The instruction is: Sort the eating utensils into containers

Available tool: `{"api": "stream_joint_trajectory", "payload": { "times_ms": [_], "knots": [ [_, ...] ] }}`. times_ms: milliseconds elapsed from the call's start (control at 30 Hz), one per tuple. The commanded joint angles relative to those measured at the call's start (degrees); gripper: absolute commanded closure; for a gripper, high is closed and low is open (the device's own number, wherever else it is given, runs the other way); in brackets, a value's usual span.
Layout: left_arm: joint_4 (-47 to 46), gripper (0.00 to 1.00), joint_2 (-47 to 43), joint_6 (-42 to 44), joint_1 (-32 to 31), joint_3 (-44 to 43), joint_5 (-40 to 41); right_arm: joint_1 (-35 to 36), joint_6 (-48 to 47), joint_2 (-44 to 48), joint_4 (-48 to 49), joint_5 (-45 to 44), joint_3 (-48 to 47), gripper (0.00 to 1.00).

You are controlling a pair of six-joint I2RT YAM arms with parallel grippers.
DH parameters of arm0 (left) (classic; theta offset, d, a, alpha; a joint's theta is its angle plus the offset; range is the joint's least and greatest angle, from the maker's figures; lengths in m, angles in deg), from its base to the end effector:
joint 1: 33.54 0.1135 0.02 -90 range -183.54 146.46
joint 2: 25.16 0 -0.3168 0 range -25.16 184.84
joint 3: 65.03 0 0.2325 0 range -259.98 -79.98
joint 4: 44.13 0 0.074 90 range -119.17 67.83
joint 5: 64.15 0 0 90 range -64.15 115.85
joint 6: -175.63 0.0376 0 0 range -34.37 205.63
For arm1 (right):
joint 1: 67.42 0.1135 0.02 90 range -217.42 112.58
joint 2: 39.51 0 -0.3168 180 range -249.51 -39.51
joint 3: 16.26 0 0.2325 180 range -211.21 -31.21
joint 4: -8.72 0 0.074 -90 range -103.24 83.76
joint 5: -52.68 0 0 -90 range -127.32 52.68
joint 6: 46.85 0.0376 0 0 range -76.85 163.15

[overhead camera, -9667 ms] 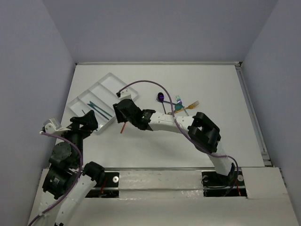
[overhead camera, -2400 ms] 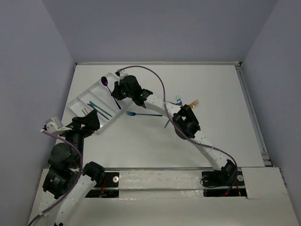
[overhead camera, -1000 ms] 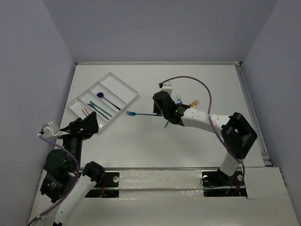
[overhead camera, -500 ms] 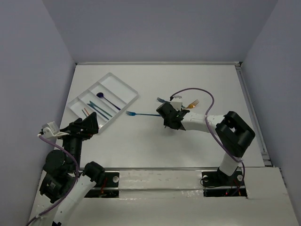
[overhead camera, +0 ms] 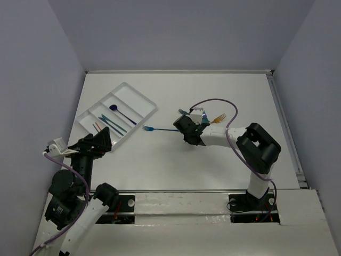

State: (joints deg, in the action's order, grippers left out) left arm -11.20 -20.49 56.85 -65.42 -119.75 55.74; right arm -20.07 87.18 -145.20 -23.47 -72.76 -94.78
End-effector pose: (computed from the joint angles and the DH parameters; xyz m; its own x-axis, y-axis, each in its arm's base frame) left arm -0.0280 0.0395 0.3489 0.1933 -0.6118 -0.7670 0.1672 0.7909 -0.5887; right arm 0.2639 0.2543 0.2223 -0.6964 0.0797 -0.7132 0.1183 0.9930 -0.0045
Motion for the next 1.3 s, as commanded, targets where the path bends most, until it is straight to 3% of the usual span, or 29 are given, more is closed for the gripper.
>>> {"api": "stream_joint_trajectory", "payload": {
  "times_ms": [0,200,333,400,600,833,1033,1267],
  "knots": [
    [-2.5,0.01,0.1,0.7,-0.5,0.6,-0.4,0.4,2.4,-0.7,-1.7,-3.3,-0.6,0.72],
    [-2.5,0.01,0.3,0.8,-0.5,0.7,-0.5,0.4,2.8,0.0,-2.3,-4.5,-1.0,0.74],
    [-2.7,0.01,0.5,0.8,-0.5,0.7,-0.6,0.4,1.3,1.3,-0.8,-4.3,-1.2,0.59],
    [-2.8,0.01,0.5,0.8,-0.5,0.7,-0.6,-0.2,0.6,0.8,-0.3,-4.5,-1.6,0.58],
    [-2.9,0.01,0.4,0.8,-0.5,0.7,-0.7,-0.8,1.8,-1.5,-0.3,-4.7,-1.4,0.58],
    [-2.9,0.01,0.6,0.8,-0.5,0.7,-0.7,-0.8,0.2,4.7,5.4,-2.9,1.3,0.64],
    [-2.9,0.01,0.6,0.9,-0.5,0.7,-0.8,-0.8,-0.4,8.4,6.2,-3.1,3.1,0.52],
    [-3.1,0.01,1.0,1.0,-0.5,0.8,-1.2,-0.8,0.1,4.5,6.3,-3.8,2.5,0.48]
  ]
}}
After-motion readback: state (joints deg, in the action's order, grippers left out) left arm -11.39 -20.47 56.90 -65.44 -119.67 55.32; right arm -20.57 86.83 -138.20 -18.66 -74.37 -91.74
